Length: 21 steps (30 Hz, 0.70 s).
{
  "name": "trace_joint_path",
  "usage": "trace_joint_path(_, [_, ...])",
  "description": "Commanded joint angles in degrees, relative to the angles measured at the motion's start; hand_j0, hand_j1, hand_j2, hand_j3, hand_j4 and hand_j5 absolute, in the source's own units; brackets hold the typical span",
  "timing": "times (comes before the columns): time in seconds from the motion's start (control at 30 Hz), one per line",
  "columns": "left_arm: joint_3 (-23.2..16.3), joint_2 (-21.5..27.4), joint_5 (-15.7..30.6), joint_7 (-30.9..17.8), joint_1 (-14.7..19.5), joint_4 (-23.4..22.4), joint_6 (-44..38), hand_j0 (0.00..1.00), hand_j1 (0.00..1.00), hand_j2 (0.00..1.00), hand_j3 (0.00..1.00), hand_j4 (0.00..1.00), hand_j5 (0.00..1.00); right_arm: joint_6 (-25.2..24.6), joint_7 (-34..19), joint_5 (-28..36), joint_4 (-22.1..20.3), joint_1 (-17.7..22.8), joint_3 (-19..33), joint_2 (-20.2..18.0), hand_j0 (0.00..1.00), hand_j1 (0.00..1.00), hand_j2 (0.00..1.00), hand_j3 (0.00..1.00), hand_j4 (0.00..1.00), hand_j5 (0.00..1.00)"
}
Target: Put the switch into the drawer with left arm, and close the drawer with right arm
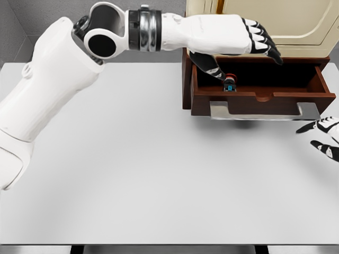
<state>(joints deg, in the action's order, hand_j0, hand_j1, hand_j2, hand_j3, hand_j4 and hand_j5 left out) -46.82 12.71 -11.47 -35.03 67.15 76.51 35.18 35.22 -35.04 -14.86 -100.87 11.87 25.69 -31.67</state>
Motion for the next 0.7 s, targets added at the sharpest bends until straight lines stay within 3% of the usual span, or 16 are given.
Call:
trace_joint_path(0.0, [0.06, 3.19, 3.99, 0.03, 0.00, 5.40, -0.18, 1.00, 1.00, 1.00, 1.00, 1.00, 1.00, -0.22, 0.04, 0.71, 0.06, -0.17, -0.20, -0.76, 0.60, 0.60, 0.60, 0.60, 0.60, 0.60])
trace_joint_path(0.07, [0.15, 8.64, 7.77, 0.03, -1.05, 12.08, -0.18, 1.00, 1.00, 1.00, 1.00, 1.00, 1.00, -0.22, 0.04, 0.71, -0.02, -0.70, -1.08, -0.85, 0.60, 0.60, 0.60, 0.60, 0.60, 0.60])
trace_joint_path(0.17, [0.33, 18.48, 10.68, 0.03, -2.37, 18.15, -0.18, 1.00, 1.00, 1.00, 1.00, 1.00, 1.00, -0.22, 0.04, 0.71, 0.06, -2.02, -2.13, -1.02, 0.60, 0.60, 0.60, 0.60, 0.60, 0.60])
trace_joint_path(0.33, [0.33, 35.97, 19.90, 0.03, -5.27, 19.21, -0.18, 1.00, 1.00, 1.00, 1.00, 1.00, 1.00, -0.22, 0.04, 0.62, 0.15, -5.00, -4.85, -1.11, 0.62, 0.62, 0.62, 0.62, 0.62, 0.62])
trace_joint_path(0.4, [0.15, 37.47, 19.82, 0.03, -9.40, 19.03, -0.18, 1.00, 1.00, 1.00, 1.00, 1.00, 1.00, -0.22, 0.04, 0.62, 0.24, -6.77, -6.44, -1.73, 0.63, 0.63, 0.63, 0.63, 0.63, 0.63])
trace_joint_path(0.5, [0.24, 37.56, 19.47, 0.03, -12.30, 19.03, -0.18, 1.00, 1.00, 1.00, 1.00, 1.00, 1.00, -0.22, 0.04, 0.62, 0.59, -9.05, -8.20, -2.34, 0.64, 0.64, 0.64, 0.64, 0.64, 0.64])
trace_joint_path(0.67, [0.33, 37.82, 19.47, 0.03, -13.89, 19.03, -0.18, 1.00, 1.00, 1.00, 1.00, 1.00, 1.00, -3.14, 0.04, 0.62, 1.82, -12.83, -10.48, -4.28, 0.65, 0.65, 0.65, 0.65, 0.65, 0.65])
